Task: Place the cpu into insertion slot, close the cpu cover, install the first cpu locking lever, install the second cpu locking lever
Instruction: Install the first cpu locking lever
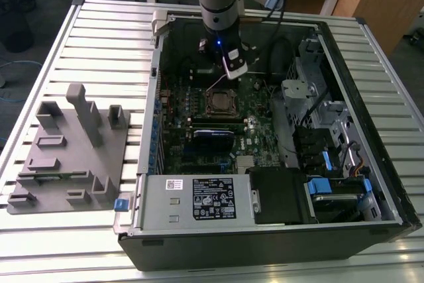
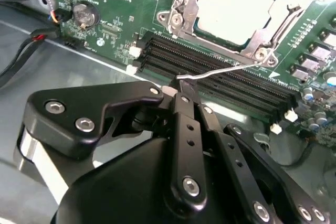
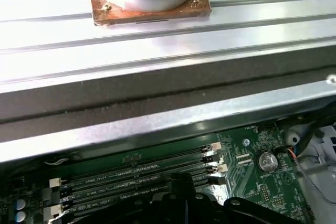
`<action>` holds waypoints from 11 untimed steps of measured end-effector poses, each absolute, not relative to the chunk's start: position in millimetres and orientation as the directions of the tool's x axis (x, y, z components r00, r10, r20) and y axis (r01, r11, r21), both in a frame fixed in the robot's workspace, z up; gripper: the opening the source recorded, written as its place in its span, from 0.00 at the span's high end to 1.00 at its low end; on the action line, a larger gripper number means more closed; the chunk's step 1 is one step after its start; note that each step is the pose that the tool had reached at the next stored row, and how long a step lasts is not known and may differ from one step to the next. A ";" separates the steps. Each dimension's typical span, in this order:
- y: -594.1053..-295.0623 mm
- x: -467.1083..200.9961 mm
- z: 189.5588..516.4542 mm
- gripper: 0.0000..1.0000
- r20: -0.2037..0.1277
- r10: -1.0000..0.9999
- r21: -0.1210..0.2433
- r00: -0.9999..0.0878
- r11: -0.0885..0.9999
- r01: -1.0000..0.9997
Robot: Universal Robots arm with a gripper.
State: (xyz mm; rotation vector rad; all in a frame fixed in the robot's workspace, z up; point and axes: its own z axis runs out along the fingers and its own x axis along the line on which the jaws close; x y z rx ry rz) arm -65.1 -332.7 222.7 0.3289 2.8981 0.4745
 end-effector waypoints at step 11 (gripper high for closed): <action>-332.6 -65.1 241.5 0.89 -0.147 0.246 0.333 -0.958 0.924 0.187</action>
